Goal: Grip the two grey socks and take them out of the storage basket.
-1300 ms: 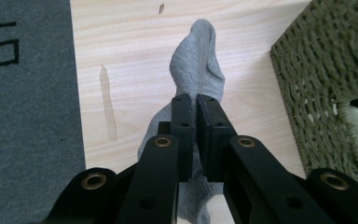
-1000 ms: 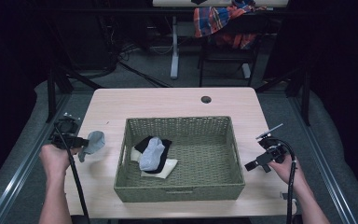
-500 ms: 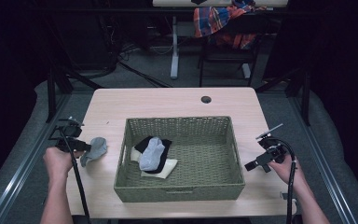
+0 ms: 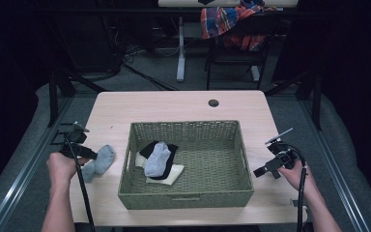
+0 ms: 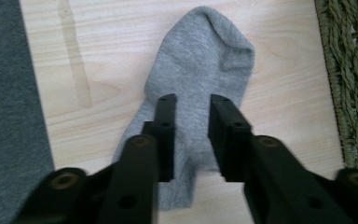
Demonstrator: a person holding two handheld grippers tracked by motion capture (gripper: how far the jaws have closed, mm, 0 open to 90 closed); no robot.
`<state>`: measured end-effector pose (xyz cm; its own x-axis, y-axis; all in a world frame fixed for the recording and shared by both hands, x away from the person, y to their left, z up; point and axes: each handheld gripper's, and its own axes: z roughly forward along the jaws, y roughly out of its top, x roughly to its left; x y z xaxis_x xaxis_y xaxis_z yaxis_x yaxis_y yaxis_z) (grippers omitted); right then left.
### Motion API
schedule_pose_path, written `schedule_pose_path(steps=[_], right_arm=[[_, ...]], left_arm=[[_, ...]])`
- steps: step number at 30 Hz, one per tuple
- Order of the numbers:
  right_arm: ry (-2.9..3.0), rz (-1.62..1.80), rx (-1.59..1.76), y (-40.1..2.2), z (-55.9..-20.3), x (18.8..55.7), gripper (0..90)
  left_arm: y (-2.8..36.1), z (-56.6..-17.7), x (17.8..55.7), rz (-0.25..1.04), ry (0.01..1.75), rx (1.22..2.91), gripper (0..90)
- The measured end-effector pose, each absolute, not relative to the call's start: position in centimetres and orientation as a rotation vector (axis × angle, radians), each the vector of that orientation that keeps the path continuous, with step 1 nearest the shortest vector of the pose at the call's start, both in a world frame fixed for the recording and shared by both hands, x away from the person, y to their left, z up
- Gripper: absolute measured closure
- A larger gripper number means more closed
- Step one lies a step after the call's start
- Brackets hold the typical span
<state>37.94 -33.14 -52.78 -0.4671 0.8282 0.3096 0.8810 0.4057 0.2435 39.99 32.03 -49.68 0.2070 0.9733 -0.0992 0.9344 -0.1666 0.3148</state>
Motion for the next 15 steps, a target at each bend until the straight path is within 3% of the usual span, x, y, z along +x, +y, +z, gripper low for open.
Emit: schedule_pose_path(steps=[2,3,4,6,9,15], right_arm=[[-2.51,-0.577,-1.545,-33.1,-52.8,37.9,8.0],[-2.51,-0.577,-1.545,-33.1,-52.8,37.9,8.0],[-2.518,-0.559,-1.529,-33.2,-52.8,38.0,8.1],[-2.514,-0.568,-1.537,-33.1,-52.8,37.9,8.0],[-2.514,-0.565,-1.536,-33.1,-52.8,38.0,8.1],[-2.516,-0.565,-1.533,-33.2,-52.8,38.0,8.1]], left_arm=[[32.0,-49.2,39.9,0.188,1.789,2.156,55.4],[31.9,-48.9,39.9,0.2,1.784,2.151,55.4],[31.8,-48.6,39.8,0.21,1.785,2.14,44.8],[31.6,-47.8,39.7,0.218,1.773,2.119,42.2],[31.0,-46.6,39.5,0.265,1.739,2.111,29.7],[29.3,-44.9,39.2,0.323,1.683,2.141,18.3]])
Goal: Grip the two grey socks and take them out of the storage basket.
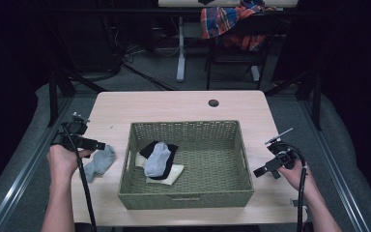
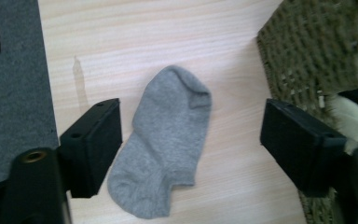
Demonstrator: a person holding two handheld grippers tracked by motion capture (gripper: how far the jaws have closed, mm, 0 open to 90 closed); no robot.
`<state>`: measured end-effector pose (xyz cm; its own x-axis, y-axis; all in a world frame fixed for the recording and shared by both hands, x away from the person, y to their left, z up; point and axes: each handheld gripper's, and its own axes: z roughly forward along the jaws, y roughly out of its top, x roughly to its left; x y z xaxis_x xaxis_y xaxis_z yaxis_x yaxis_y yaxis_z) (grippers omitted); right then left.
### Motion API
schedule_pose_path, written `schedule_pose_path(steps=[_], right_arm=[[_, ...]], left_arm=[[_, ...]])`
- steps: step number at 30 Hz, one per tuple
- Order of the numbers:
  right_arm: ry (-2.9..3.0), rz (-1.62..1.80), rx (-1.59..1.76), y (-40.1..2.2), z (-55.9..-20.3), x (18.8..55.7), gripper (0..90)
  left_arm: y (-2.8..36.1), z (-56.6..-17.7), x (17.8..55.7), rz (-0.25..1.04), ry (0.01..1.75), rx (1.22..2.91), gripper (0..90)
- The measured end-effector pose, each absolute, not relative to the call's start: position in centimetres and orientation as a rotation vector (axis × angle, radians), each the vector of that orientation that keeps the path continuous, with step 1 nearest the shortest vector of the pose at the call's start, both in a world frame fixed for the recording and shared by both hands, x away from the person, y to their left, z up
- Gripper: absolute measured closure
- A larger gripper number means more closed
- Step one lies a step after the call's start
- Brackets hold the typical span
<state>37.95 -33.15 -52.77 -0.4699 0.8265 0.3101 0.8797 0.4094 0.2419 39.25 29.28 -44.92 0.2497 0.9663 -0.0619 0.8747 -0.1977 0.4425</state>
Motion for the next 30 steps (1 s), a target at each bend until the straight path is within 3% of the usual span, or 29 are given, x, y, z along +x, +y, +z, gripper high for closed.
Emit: schedule_pose_path(steps=[13,30], right_arm=[[-2.517,-0.565,-1.535,-33.2,-52.6,37.9,8.1],[-2.51,-0.574,-1.547,-33.2,-52.7,37.8,8.0]], left_arm=[[25.4,-41.9,38.5,0.398,1.519,2.221,1.2],[19.8,-41.0,38.3,0.433,1.315,2.312,0.0]])
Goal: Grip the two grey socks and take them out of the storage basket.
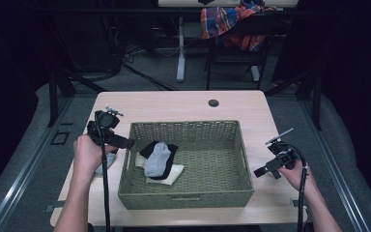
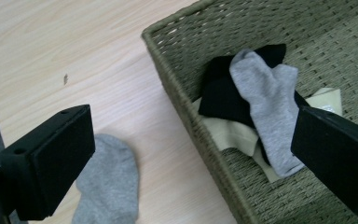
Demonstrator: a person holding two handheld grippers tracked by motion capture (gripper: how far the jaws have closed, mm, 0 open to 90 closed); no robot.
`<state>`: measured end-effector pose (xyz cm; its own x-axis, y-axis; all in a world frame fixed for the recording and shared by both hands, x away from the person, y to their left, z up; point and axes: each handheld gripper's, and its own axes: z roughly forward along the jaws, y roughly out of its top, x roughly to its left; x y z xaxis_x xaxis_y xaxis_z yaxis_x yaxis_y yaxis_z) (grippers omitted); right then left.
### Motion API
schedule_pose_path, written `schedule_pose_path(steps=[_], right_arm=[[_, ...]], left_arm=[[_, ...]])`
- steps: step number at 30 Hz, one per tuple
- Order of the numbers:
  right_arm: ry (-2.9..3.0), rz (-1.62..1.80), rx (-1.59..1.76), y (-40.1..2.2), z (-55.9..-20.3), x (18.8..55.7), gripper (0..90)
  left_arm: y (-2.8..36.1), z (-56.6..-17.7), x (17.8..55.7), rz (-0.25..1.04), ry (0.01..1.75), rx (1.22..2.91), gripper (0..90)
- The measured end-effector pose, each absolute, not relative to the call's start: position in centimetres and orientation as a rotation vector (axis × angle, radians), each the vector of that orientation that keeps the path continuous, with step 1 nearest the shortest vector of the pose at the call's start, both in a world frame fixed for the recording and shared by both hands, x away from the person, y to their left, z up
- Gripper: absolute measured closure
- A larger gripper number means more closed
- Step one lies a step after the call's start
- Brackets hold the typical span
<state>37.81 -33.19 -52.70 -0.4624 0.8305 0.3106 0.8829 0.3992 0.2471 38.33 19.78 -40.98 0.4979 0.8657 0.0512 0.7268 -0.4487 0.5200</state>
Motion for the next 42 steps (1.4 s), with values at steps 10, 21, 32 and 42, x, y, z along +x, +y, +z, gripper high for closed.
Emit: schedule_pose_path(steps=[10,21,32,42], right_arm=[[-2.5,-0.593,-1.566,-33.2,-52.8,37.7,8.1],[-2.492,-0.599,-1.574,-33.4,-52.8,37.5,8.1],[-2.501,-0.572,-1.552,-33.5,-52.8,37.6,8.1],[-2.5,-0.573,-1.552,-33.5,-52.8,37.6,8.1]], left_arm=[[17.4,-41.2,38.7,0.443,1.257,2.358,0.1],[14.2,-42.0,39.9,0.415,1.202,2.397,0.1],[13.2,-44.2,41.7,0.31,1.213,2.414,1.0],[11.2,-46.7,42.4,0.229,1.173,2.524,16.3]])
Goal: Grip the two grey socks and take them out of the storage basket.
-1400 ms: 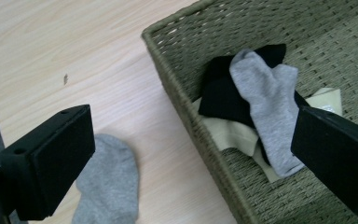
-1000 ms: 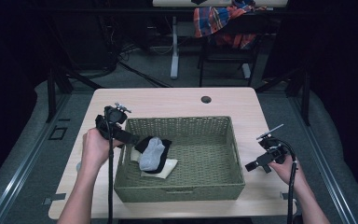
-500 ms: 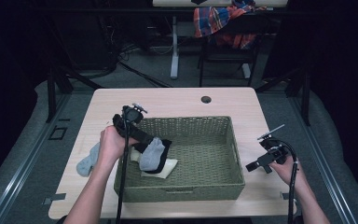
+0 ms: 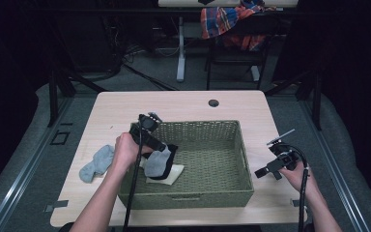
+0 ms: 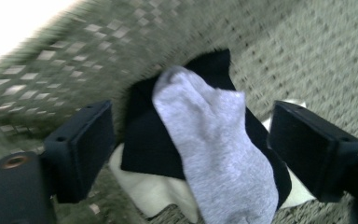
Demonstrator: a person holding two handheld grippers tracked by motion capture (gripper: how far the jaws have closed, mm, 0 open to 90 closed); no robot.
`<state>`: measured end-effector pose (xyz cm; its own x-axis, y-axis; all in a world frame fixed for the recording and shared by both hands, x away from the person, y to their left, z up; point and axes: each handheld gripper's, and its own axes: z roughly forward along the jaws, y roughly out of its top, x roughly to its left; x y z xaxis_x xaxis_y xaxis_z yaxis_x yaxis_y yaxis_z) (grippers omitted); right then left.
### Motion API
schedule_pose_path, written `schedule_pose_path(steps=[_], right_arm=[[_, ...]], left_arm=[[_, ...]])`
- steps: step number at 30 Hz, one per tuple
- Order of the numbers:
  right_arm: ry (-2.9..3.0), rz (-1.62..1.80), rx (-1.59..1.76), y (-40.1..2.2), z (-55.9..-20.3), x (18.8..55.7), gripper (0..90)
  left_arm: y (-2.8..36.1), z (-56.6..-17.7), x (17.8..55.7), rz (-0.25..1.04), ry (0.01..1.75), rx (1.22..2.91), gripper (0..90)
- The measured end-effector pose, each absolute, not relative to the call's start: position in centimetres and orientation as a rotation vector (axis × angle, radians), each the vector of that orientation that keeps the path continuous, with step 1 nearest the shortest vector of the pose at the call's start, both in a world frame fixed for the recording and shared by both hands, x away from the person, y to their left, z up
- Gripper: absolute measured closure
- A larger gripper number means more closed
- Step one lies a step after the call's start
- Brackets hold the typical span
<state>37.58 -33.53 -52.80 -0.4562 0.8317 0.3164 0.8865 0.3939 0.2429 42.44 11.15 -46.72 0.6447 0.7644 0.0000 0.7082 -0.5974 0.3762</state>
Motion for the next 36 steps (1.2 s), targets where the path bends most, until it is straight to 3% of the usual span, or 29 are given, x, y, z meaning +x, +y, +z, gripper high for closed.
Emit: schedule_pose_path(steps=[8,10,11,13,14,20,36], right_arm=[[-2.5,-0.572,-1.551,-33.6,-52.8,37.6,8.1],[-2.5,-0.573,-1.552,-33.5,-52.8,37.6,8.1],[-2.504,-0.567,-1.548,-33.5,-52.8,37.6,8.1],[-2.503,-0.569,-1.55,-33.5,-52.8,37.6,8.1],[-2.503,-0.568,-1.549,-33.6,-52.8,37.6,8.1],[-2.504,-0.567,-1.547,-33.6,-52.8,37.6,8.1],[-2.483,-0.6,-1.591,-33.5,-52.8,37.4,8.1]], left_arm=[[9.9,-48.8,42.7,0.156,1.175,2.598,35.2],[9.7,-49.2,42.7,0.148,1.173,2.619,42.0],[9.5,-49.4,42.6,0.145,1.168,2.634,50.7],[9.3,-49.8,42.5,0.13,1.159,2.657,53.4],[9.2,-49.9,42.5,0.118,1.151,2.665,61.5],[9.1,-50.1,42.2,0.099,1.115,2.678,82.2],[10.7,-45.9,40.3,0.215,1.061,2.549,85.9]])
